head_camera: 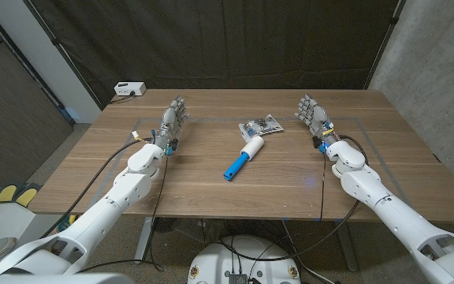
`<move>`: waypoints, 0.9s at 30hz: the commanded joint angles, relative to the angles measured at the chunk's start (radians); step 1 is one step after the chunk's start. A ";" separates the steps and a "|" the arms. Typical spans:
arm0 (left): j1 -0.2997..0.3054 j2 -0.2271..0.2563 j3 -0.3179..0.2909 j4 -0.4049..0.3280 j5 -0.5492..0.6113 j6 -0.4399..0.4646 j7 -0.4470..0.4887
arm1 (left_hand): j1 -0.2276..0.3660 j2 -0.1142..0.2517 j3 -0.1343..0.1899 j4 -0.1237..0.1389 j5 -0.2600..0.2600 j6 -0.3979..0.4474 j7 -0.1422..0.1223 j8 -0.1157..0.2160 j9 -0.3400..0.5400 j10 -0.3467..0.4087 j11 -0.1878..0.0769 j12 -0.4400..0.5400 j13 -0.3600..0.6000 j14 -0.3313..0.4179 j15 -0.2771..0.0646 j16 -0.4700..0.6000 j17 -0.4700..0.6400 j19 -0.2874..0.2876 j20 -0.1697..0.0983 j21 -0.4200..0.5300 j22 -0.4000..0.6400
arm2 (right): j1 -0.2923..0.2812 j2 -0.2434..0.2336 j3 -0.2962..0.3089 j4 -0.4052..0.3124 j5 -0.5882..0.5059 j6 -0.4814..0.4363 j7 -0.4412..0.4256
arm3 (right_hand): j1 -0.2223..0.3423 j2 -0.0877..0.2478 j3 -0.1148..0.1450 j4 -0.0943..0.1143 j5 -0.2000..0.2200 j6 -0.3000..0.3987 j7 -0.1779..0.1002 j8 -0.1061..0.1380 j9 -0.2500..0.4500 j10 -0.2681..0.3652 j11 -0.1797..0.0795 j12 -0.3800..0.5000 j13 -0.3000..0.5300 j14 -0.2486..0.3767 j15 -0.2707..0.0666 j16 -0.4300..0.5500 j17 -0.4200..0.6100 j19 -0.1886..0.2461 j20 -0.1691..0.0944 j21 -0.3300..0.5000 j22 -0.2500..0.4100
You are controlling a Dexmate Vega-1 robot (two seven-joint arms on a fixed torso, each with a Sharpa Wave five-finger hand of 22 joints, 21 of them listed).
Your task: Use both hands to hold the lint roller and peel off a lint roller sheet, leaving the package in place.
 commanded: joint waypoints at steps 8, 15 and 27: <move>0.007 0.035 0.015 -0.048 0.020 0.050 0.006 | 0.029 -0.027 -0.014 -0.050 -0.009 -0.016 -0.017 0.000 0.005 -0.012 0.010 0.002 0.007 -0.022 0.061 0.001 0.003 -0.022 0.068 -0.020 0.004 | -0.041 -0.015 0.007 -0.053 -0.006 0.008 -0.025 | 0.009 -0.001 0.005 0.001 0.006 0.009 -0.001 0.005 0.004 0.008 -0.002 0.006 0.004 0.001 0.006 0.008 0.004 0.008 -0.001 0.004 0.005; 0.009 0.054 0.023 -0.080 0.036 0.081 0.018 | 0.048 -0.056 -0.023 -0.076 -0.016 -0.014 -0.030 0.004 0.006 -0.013 0.019 0.003 0.008 -0.008 0.083 0.007 0.004 -0.023 0.088 -0.028 0.006 | -0.051 -0.016 0.009 -0.056 -0.003 0.013 -0.023 | 0.009 -0.001 0.005 0.001 0.006 0.010 -0.001 0.005 0.004 0.008 -0.002 0.006 0.004 0.001 0.007 0.008 0.004 0.009 -0.001 0.002 0.005; 0.013 0.140 0.054 -0.206 0.129 0.222 0.093 | 0.092 -0.072 -0.021 -0.119 -0.022 -0.019 -0.033 0.006 0.007 0.013 0.029 0.014 0.010 0.028 0.095 0.018 0.006 -0.012 0.103 -0.032 0.009 | -0.060 -0.021 0.012 -0.064 -0.001 0.020 -0.019 | 0.009 -0.001 0.004 0.001 0.006 0.010 -0.001 0.005 0.004 0.007 -0.002 0.005 0.004 0.001 0.007 0.008 0.005 0.010 -0.001 -0.002 0.005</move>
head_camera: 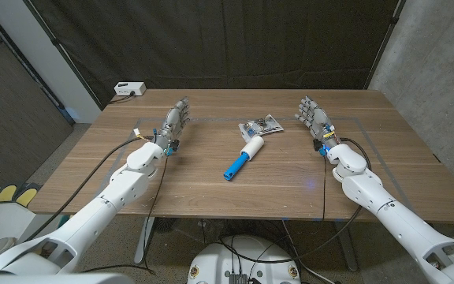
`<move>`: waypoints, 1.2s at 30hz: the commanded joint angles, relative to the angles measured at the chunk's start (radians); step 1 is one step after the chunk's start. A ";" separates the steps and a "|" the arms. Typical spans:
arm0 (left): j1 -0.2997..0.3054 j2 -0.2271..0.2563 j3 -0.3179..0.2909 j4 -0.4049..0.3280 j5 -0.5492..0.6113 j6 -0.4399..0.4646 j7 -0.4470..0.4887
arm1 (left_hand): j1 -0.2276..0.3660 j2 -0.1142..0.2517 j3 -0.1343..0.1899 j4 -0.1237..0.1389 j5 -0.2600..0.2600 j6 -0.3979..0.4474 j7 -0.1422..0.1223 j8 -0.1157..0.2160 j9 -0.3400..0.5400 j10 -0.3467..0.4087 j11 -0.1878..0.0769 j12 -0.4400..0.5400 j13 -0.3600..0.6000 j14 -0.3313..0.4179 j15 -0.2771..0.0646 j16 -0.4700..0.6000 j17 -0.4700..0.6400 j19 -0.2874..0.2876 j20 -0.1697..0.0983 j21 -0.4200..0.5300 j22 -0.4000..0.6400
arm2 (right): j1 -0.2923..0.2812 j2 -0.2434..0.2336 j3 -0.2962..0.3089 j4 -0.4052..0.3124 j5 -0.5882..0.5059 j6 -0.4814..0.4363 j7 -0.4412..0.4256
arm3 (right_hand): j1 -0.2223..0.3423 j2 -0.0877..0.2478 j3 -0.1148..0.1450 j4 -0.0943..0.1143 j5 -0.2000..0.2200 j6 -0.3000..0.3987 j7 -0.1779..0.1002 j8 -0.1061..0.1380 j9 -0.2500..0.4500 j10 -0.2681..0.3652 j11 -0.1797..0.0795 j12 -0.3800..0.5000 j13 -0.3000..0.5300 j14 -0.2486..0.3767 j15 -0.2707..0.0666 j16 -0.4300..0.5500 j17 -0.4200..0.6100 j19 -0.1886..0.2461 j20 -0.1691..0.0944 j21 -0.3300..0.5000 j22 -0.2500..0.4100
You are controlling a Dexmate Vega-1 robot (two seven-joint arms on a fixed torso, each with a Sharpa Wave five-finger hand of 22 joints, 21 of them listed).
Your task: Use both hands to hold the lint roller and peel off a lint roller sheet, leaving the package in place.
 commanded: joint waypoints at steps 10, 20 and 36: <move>-0.019 0.112 0.057 -0.177 0.132 0.212 0.067 | 0.095 -0.003 0.016 -0.079 -0.017 0.074 0.016 0.027 0.006 0.088 0.019 0.035 0.011 0.099 0.013 0.027 0.005 0.048 0.031 0.000 0.011 | -0.027 -0.008 0.009 -0.016 0.007 0.020 0.004 | 0.009 0.000 0.004 0.001 0.006 0.010 -0.001 0.005 0.004 0.009 -0.002 0.006 0.004 0.001 0.008 0.008 0.005 0.013 -0.002 -0.004 0.005; -0.059 0.169 0.105 -0.262 0.229 0.345 0.076 | 0.109 -0.016 0.012 -0.097 -0.019 0.063 0.012 0.018 0.006 0.101 0.012 0.037 0.012 0.113 0.012 0.025 0.006 0.048 0.033 -0.004 0.011 | -0.050 -0.011 0.015 -0.032 0.005 0.038 -0.001 | 0.010 0.002 0.005 0.001 0.006 0.010 -0.001 0.005 0.004 0.009 -0.001 0.006 0.004 0.001 0.007 0.007 0.005 0.013 0.000 -0.008 0.005; -0.081 0.197 0.135 -0.344 0.298 0.434 0.068 | 0.150 -0.042 0.006 -0.139 -0.019 0.124 0.037 0.034 0.008 0.140 0.014 0.046 0.016 0.159 -0.001 0.031 0.008 0.080 0.044 -0.002 0.012 | -0.101 -0.025 0.031 -0.074 0.005 0.061 -0.016 | 0.010 -0.001 0.003 0.000 0.006 0.011 -0.002 0.005 0.004 0.009 0.000 0.006 0.004 0.002 0.008 0.007 0.005 0.015 -0.001 -0.012 0.005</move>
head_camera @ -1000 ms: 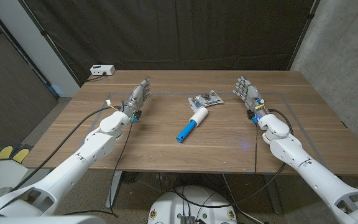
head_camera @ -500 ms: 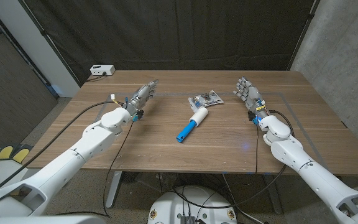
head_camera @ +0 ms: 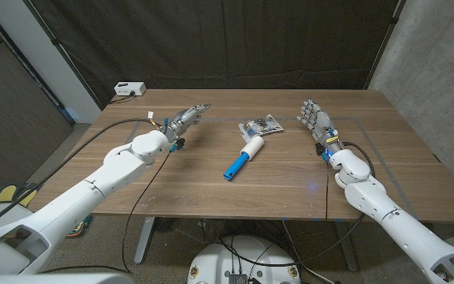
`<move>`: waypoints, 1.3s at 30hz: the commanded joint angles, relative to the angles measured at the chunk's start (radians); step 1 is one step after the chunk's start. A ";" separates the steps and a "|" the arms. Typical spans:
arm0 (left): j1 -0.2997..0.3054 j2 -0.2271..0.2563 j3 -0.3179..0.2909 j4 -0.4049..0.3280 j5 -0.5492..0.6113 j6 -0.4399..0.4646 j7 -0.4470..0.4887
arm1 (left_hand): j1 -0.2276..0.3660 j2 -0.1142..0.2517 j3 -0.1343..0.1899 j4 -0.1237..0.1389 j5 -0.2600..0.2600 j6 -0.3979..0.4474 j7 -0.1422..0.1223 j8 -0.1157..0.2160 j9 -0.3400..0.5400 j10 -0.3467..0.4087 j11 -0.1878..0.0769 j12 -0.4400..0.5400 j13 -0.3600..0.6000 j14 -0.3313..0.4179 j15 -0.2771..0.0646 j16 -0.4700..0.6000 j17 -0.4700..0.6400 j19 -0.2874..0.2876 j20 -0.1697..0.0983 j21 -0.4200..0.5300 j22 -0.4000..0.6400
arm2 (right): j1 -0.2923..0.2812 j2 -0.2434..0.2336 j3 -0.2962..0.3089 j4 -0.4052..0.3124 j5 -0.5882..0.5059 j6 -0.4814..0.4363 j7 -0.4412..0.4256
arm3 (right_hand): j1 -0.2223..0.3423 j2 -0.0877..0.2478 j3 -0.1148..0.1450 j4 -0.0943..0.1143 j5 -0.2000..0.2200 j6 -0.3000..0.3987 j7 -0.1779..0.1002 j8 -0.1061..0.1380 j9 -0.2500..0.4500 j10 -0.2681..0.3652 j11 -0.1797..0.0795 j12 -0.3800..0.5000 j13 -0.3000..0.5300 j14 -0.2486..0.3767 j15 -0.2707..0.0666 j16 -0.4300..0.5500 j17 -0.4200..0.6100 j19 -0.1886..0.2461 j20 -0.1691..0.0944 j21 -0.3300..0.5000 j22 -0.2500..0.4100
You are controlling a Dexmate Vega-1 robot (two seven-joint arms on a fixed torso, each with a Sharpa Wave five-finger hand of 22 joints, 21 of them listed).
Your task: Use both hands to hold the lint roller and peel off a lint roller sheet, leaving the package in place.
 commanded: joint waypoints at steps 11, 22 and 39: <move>-0.049 0.054 0.064 -0.141 0.131 0.170 -0.020 | 0.055 -0.016 0.000 -0.041 -0.003 0.033 0.015 0.009 0.004 0.030 0.010 0.012 0.004 0.047 -0.009 0.014 0.005 0.037 0.008 0.001 0.003 | -0.061 -0.019 0.017 -0.053 -0.011 0.038 -0.015 | 0.009 -0.002 0.002 0.000 0.006 0.011 -0.002 0.005 0.005 0.010 -0.001 0.006 0.004 0.002 0.009 0.004 0.005 0.015 0.001 -0.003 0.005; -0.087 0.092 0.102 -0.245 0.193 0.309 -0.065 | 0.084 -0.047 -0.012 -0.065 -0.001 0.086 0.029 0.021 0.005 0.064 0.013 0.021 0.008 0.085 -0.021 0.019 0.008 0.067 0.005 0.006 0.004 | -0.047 -0.012 0.010 -0.037 -0.014 0.045 0.000 | 0.009 -0.002 0.002 0.000 0.006 0.012 -0.001 0.006 0.005 0.010 -0.001 0.005 0.004 0.003 0.008 0.004 0.005 0.017 0.001 -0.006 0.006; -0.221 0.148 0.216 -0.429 0.270 0.614 -0.212 | 0.087 -0.084 -0.040 -0.066 0.002 0.114 0.040 0.012 0.007 0.113 0.008 0.034 0.015 0.168 -0.048 0.039 0.014 0.140 -0.002 0.024 0.006 | -0.011 0.013 0.000 0.041 0.006 0.085 0.066 | 0.008 -0.002 0.001 0.000 0.006 0.012 -0.001 0.005 0.005 0.011 -0.001 0.006 0.004 0.003 0.008 0.004 0.005 0.019 0.001 -0.010 0.006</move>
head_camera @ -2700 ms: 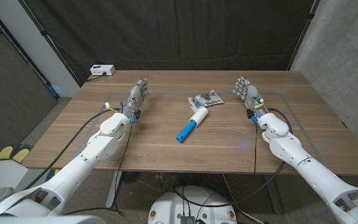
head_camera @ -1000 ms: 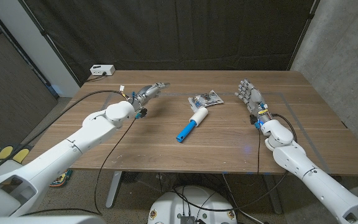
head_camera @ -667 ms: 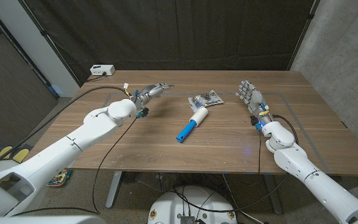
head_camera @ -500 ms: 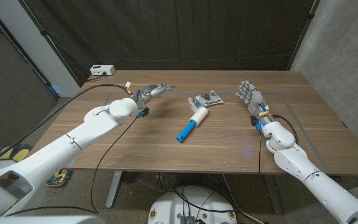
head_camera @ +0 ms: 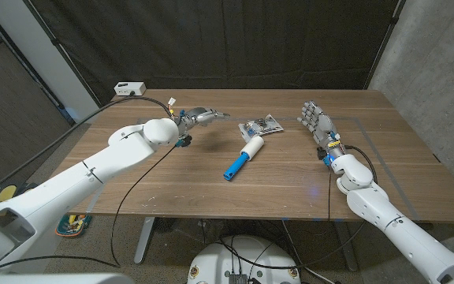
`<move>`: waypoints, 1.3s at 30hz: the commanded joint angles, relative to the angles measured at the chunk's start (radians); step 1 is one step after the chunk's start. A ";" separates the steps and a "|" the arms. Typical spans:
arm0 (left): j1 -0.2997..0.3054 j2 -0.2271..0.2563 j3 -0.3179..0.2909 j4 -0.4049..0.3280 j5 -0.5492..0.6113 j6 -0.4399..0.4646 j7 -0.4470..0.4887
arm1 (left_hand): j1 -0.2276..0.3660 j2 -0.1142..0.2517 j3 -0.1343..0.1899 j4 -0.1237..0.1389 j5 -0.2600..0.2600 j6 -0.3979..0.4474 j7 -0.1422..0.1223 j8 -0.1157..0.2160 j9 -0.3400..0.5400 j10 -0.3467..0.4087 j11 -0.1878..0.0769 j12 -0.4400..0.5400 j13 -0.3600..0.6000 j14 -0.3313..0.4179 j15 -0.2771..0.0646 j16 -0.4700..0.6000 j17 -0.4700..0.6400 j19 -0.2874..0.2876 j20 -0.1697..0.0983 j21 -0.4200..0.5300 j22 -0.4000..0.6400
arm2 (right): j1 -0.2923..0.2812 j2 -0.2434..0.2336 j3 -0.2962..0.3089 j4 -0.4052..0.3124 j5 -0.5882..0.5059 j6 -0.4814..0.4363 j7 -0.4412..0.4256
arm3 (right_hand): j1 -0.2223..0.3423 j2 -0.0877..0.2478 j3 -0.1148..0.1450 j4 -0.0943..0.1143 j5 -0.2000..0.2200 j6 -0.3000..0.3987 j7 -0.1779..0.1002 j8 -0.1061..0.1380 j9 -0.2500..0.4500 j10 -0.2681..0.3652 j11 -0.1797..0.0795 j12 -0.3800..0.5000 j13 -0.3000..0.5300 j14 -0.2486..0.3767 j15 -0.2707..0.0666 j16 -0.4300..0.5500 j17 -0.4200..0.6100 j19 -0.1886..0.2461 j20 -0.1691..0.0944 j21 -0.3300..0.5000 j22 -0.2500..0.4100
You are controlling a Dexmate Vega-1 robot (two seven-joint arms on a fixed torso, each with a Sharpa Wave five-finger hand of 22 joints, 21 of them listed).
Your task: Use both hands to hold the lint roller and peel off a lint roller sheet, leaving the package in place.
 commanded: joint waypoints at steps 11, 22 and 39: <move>-0.188 0.044 0.181 -0.169 0.117 0.309 -0.194 | 0.038 -0.013 -0.003 -0.010 0.008 0.018 0.007 -0.006 0.004 0.029 -0.015 0.011 0.011 0.045 -0.021 0.012 0.007 0.051 0.001 0.019 0.001 | 0.055 0.027 -0.008 0.109 0.027 0.054 0.092 | 0.008 -0.002 0.000 0.000 0.006 0.010 0.001 0.005 0.005 0.011 -0.001 0.006 0.004 0.004 0.008 0.004 0.005 0.010 0.001 -0.003 0.006; -0.419 0.022 0.423 -0.223 0.265 0.486 -0.391 | 0.086 -0.011 0.002 -0.019 0.014 0.055 0.013 0.002 0.005 0.067 -0.029 0.023 0.017 0.078 -0.037 0.019 0.011 0.083 -0.039 0.025 -0.001 | 0.094 0.043 -0.012 0.170 0.032 0.085 0.138 | 0.009 -0.002 0.000 0.000 0.006 0.010 0.001 0.005 0.005 0.012 0.000 0.006 0.004 0.004 0.007 0.004 0.005 0.011 0.002 -0.006 0.006; -0.863 -0.121 0.891 -0.198 0.334 0.757 -0.587 | 0.104 -0.019 -0.010 -0.008 0.017 0.072 0.036 -0.001 0.006 0.107 -0.018 0.036 0.027 0.121 -0.036 0.032 0.019 0.169 -0.032 0.049 -0.003 | 0.170 0.082 -0.021 0.304 0.058 0.113 0.227 | 0.008 -0.003 -0.001 0.000 0.006 0.011 0.001 0.006 0.005 0.012 -0.001 0.005 0.004 0.005 0.007 0.004 0.005 0.015 0.003 -0.010 0.006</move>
